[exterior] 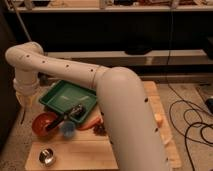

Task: Place fork in red bowl

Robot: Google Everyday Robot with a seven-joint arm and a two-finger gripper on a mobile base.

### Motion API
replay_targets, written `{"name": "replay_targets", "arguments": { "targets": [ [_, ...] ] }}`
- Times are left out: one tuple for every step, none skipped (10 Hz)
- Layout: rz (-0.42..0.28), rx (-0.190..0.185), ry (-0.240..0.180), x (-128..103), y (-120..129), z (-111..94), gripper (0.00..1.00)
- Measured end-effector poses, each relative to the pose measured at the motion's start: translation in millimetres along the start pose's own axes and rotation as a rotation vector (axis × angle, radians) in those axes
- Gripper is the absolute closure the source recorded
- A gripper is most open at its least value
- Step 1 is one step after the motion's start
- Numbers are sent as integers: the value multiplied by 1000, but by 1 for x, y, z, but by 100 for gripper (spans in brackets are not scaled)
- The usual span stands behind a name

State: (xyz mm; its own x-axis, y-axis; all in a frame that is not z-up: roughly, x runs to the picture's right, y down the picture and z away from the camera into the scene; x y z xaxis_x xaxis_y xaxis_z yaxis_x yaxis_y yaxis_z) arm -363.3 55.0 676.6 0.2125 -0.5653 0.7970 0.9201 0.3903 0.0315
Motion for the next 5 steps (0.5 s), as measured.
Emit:
{"name": "replay_targets", "arguments": {
  "targets": [
    [2, -14, 9, 14, 16, 7, 94],
    [1, -15, 16, 26, 27, 13, 94],
    [-3, -14, 22, 39, 38, 20, 94],
    [-12, -13, 23, 47, 42, 25, 94],
    [-18, -15, 25, 49, 43, 28, 94]
  ]
}}
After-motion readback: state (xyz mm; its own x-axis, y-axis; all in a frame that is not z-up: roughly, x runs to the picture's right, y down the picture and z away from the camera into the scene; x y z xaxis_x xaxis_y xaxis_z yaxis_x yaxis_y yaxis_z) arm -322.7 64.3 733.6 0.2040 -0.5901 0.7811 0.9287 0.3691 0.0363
